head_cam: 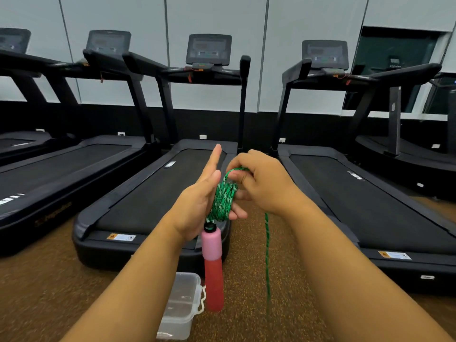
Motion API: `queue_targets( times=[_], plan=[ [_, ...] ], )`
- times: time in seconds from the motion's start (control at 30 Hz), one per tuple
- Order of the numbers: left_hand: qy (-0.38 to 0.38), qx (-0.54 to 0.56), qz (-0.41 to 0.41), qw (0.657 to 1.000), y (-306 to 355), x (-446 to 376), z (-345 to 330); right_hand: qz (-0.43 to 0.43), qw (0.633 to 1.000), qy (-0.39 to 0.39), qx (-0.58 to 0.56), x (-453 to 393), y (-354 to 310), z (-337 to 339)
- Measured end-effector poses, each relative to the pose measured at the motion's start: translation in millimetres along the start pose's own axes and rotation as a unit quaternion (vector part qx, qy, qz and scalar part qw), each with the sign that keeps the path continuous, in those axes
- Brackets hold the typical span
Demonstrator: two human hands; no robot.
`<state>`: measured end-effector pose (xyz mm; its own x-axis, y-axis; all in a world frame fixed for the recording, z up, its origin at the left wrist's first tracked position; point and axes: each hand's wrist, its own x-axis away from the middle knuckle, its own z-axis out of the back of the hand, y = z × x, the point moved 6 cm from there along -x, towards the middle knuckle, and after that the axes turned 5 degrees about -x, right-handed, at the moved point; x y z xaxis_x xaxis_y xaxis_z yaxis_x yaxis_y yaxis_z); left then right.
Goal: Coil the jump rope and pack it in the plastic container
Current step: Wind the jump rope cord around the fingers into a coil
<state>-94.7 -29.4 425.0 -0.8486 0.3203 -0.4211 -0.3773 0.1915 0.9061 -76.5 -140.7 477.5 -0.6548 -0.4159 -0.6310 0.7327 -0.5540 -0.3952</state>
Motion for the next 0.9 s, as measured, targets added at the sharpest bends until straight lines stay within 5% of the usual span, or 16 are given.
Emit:
queue_targets(
  times=[0.47, 0.9],
  plan=[
    [-0.018, -0.054, -0.027, 0.998, 11, -2, -2, -0.156, 0.926, -0.017, -0.343, 26, 40, -33],
    [0.091, -0.03, -0.073, 0.993, 31, -6, 22, -0.038, 0.995, -0.046, -0.074, 45, 21, -69]
  ],
)
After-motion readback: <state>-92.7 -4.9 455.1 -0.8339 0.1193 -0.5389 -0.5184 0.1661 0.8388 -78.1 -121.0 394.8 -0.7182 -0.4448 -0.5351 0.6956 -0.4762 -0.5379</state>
